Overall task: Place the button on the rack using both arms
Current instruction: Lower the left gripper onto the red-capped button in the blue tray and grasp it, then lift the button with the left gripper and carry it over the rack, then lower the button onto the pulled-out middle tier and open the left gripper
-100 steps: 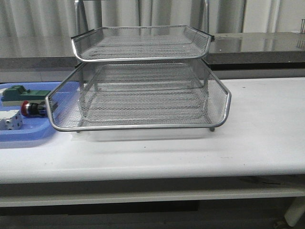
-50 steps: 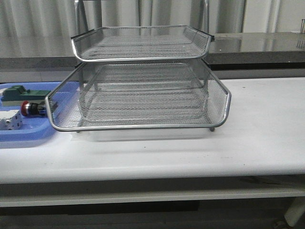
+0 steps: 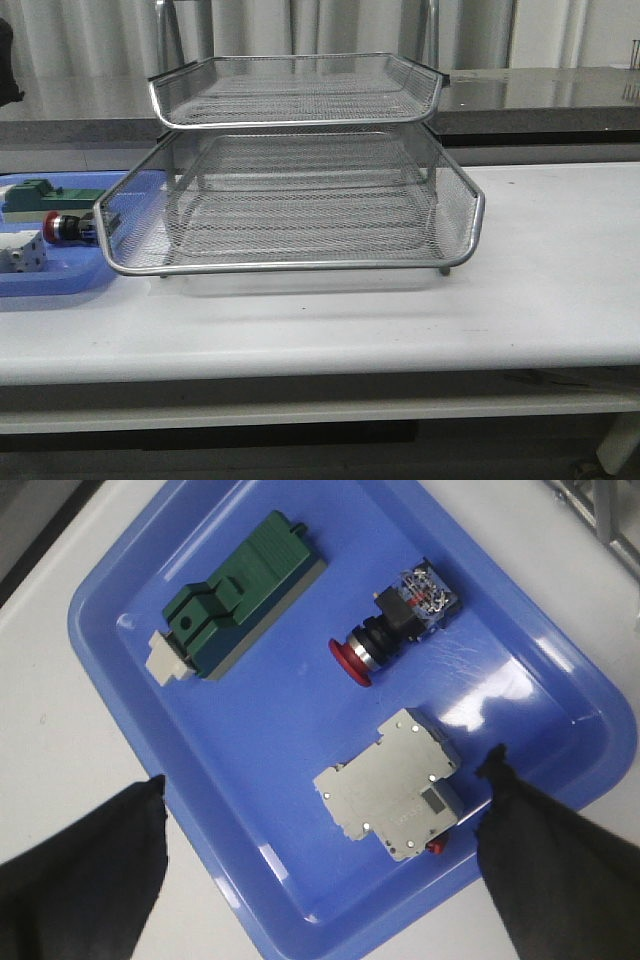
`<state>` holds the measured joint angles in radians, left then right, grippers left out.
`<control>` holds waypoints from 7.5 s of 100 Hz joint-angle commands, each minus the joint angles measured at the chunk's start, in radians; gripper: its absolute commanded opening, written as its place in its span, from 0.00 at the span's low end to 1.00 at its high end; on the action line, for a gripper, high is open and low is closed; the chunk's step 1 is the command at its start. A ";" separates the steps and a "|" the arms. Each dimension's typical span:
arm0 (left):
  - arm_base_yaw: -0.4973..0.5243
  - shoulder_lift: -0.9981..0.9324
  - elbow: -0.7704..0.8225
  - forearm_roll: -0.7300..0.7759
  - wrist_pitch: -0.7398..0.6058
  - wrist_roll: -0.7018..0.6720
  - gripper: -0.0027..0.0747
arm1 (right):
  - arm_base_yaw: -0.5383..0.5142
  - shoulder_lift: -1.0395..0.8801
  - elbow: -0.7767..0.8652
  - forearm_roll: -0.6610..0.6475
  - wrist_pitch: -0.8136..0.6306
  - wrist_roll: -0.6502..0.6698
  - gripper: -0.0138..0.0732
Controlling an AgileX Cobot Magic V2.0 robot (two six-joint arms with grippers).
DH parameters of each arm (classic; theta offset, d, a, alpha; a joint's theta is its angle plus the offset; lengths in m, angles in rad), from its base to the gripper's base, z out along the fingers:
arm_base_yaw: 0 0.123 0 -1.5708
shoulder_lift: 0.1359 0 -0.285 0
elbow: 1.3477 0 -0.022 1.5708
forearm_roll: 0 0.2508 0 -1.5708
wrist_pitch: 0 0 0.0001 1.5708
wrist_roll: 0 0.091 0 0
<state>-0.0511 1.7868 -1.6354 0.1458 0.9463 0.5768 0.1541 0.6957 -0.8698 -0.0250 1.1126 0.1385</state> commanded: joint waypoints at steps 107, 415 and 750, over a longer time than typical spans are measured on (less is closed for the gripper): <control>-0.005 0.366 -0.282 0.015 -0.067 0.240 0.82 | 0.001 -0.002 -0.035 -0.008 -0.047 -0.004 0.08; -0.034 0.390 -0.424 -0.014 0.037 0.290 0.01 | 0.001 -0.002 -0.035 -0.008 -0.047 -0.004 0.08; -0.536 0.227 -0.251 -0.326 0.279 0.284 0.62 | 0.001 -0.002 -0.035 -0.008 -0.047 -0.004 0.08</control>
<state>-0.5783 2.0695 -1.8614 -0.1558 1.2232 0.8714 0.1541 0.6957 -0.8698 -0.0250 1.1126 0.1399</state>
